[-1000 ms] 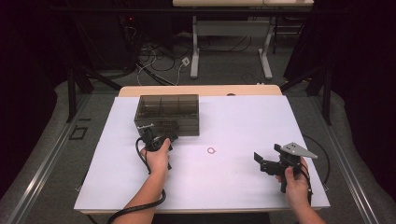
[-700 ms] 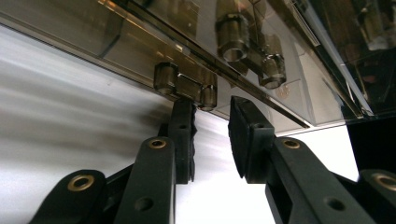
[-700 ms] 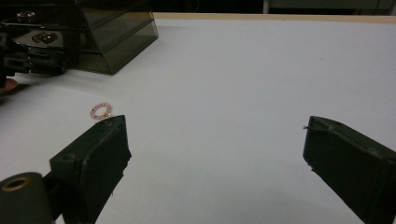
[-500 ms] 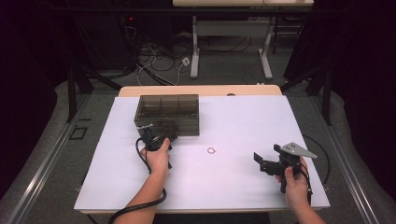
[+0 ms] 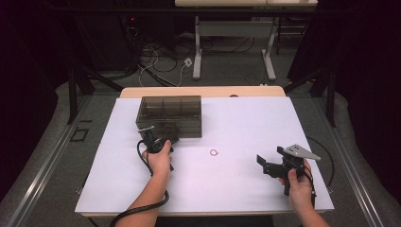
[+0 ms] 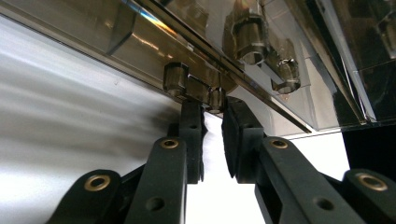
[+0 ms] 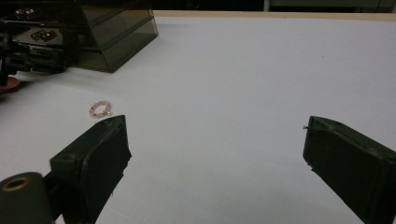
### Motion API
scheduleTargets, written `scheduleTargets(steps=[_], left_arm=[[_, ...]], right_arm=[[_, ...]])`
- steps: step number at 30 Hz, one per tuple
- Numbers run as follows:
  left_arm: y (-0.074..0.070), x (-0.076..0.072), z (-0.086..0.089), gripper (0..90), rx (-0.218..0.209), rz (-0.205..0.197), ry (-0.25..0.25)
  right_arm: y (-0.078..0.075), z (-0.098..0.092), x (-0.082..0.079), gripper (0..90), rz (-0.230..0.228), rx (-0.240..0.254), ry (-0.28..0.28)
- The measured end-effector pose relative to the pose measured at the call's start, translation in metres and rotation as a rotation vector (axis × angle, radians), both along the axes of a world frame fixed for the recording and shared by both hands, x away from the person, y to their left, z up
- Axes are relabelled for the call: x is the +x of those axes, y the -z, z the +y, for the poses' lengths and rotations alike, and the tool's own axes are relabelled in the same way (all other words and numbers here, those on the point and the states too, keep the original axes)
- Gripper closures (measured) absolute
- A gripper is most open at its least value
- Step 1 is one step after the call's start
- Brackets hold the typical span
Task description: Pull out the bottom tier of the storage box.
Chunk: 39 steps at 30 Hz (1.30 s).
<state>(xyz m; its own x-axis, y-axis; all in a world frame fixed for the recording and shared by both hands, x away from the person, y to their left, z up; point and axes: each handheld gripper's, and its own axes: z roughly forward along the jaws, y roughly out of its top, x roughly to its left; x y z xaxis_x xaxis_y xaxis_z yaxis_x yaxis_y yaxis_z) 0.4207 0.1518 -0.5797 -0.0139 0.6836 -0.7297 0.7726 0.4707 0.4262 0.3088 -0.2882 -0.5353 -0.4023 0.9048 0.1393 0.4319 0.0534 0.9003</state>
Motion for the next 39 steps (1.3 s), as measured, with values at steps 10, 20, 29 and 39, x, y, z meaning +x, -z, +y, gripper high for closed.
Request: scheduleTargets(steps=[10, 20, 29, 39], left_arm=[[0.0006, -0.0002, -0.0014, 81.8, -0.001, -0.002, 0.002], [0.0004, -0.0005, -0.0007, 82.1, 0.000, 0.001, 0.010], [0.0010, -0.0018, -0.0007, 82.2, -0.002, -0.008, 0.010], [0.0005, -0.0052, 0.0003, 82.2, 0.001, 0.000, 0.019]], right_arm=[[-0.0003, -0.0006, 0.0000, 6.8, 0.000, -0.006, -0.001], [-0.0001, -0.0003, 0.0002, 6.9, 0.002, -0.005, -0.003], [0.0000, 0.0001, 0.0001, 7.2, 0.005, -0.003, -0.002], [0.0004, 0.0003, 0.0004, 7.2, 0.000, -0.002, -0.002]])
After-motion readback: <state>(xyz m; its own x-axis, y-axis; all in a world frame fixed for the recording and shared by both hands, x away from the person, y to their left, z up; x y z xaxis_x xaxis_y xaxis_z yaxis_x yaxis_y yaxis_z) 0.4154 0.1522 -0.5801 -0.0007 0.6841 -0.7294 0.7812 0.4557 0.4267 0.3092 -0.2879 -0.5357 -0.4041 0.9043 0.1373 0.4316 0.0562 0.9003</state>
